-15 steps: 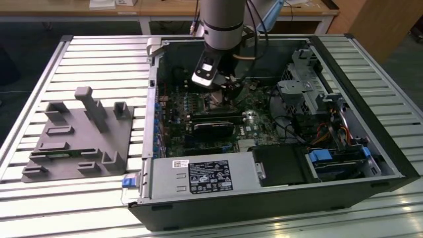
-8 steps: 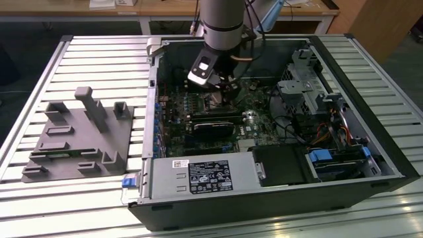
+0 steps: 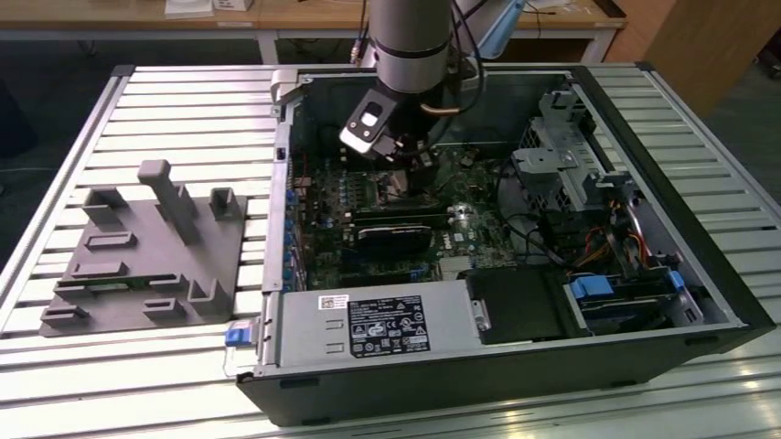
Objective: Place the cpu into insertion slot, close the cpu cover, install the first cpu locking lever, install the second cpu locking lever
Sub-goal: 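Place the cpu into insertion slot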
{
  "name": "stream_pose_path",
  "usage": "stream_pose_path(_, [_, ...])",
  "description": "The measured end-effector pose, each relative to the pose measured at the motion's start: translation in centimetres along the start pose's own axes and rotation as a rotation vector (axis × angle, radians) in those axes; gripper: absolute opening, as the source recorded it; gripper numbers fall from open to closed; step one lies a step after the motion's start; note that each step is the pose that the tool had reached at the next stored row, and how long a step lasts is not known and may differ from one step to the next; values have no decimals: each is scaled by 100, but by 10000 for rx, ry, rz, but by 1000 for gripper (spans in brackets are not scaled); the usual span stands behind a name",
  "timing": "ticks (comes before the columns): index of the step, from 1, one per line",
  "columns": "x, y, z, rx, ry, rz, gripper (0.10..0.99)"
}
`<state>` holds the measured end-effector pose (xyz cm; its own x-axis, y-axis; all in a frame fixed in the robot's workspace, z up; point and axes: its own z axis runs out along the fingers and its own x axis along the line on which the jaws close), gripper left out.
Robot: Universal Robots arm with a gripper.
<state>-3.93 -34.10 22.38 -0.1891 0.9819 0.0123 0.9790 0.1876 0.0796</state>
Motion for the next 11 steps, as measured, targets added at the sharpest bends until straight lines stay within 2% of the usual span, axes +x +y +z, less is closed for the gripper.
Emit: stream_pose_path(11, [36, 6, 19, -13, -84, 1049, 541])
